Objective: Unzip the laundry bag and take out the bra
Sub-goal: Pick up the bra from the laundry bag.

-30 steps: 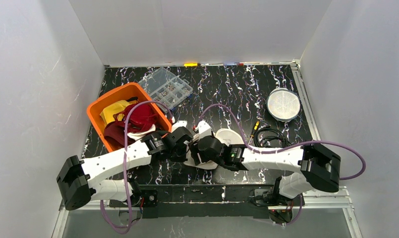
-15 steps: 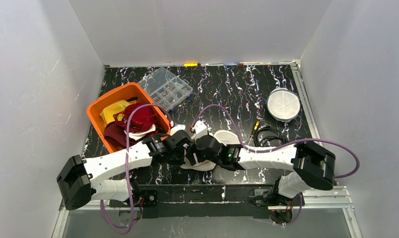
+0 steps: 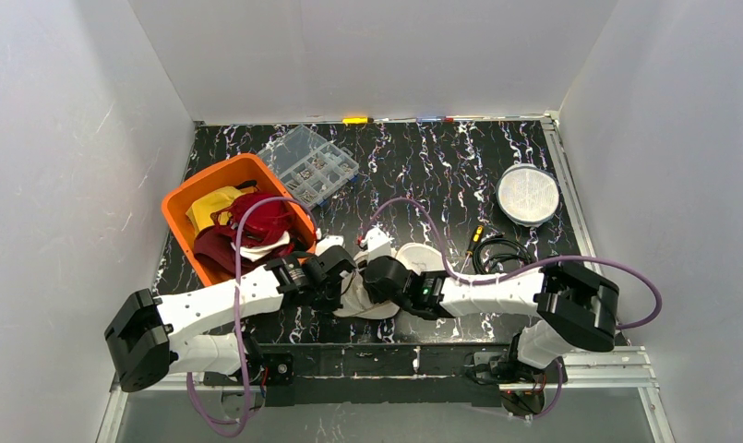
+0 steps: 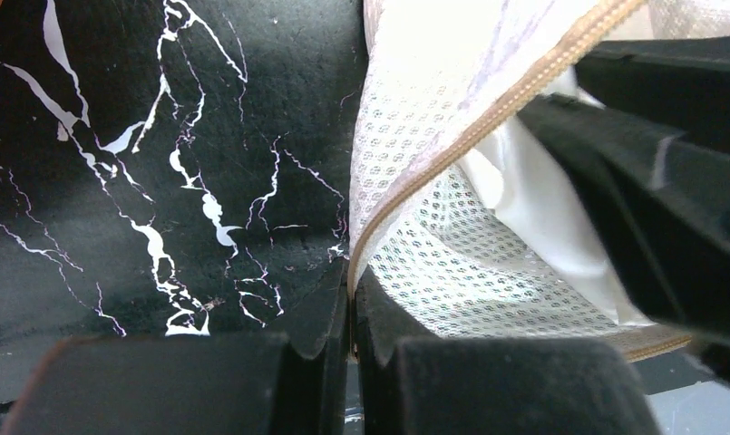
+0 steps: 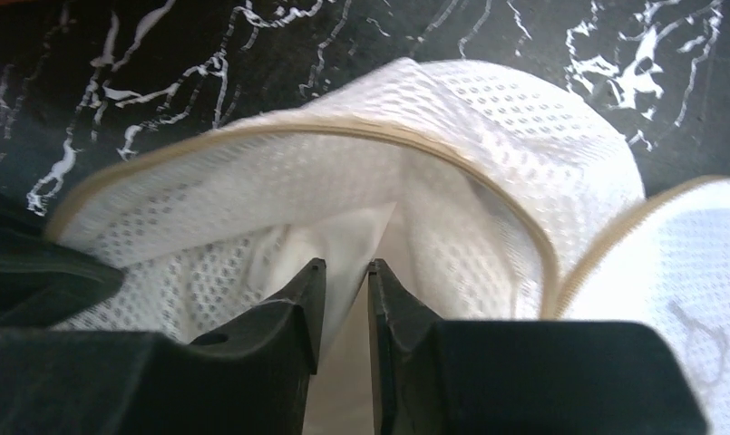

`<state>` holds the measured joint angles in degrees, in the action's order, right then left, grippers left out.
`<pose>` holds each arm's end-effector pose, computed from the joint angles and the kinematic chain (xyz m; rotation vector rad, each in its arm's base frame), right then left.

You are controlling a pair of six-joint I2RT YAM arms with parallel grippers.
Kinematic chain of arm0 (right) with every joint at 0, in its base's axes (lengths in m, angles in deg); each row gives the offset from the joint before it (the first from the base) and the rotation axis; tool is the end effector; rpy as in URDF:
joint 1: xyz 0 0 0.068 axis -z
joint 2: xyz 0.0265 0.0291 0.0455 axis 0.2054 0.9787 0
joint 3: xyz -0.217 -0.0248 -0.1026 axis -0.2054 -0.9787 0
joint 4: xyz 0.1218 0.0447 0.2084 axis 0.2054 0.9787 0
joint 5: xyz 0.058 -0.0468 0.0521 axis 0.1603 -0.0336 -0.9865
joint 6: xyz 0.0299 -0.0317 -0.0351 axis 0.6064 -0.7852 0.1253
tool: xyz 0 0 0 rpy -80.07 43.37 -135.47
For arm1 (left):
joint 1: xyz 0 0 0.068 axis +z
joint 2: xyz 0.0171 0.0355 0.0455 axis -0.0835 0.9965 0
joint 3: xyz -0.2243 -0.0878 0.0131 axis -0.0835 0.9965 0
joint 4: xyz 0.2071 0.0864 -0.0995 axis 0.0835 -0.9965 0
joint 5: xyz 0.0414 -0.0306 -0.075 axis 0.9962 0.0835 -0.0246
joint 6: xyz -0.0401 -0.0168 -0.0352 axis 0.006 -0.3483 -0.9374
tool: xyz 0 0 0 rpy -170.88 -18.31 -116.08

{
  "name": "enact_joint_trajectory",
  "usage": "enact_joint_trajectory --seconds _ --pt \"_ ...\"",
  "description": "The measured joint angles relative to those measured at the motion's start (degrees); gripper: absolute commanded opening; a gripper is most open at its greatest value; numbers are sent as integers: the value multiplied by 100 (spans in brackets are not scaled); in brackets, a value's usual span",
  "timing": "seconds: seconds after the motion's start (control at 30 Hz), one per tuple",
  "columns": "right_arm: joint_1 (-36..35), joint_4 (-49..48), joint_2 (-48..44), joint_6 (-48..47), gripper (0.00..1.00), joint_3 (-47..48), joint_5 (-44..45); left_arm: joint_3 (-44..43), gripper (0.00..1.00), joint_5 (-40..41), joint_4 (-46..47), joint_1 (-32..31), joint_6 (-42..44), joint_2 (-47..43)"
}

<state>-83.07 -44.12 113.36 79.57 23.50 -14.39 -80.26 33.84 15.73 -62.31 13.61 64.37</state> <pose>0.1139 0.2827 0.1706 -0.5778 2.0992 0.5070 0.1262 -0.1814 0.1937 0.1623 2.6088 -0.3668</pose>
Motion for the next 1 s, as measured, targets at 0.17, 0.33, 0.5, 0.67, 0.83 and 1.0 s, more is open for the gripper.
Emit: enact_joint_trajectory --seconds 0.17,0.33,0.5,0.67,0.83,1.0 --pt "0 -13 -293 55 57 -372 48 136 0 -2 22 0 -44 -22" --pt "0 -243 -715 35 69 -608 -334 186 0 -2 85 0 -72 -46" --pt "0 -468 -957 -17 72 -603 -787 208 0 -2 140 2 -87 -55" --pt "-13 -330 -516 -59 72 -240 -988 212 0 -7 160 0 -107 -57" --pt "-15 -28 -44 -13 83 -44 -887 264 0 -22 177 0 -131 -170" --pt "-15 98 118 83 78 -44 -717 330 0 -42 210 0 -177 -304"
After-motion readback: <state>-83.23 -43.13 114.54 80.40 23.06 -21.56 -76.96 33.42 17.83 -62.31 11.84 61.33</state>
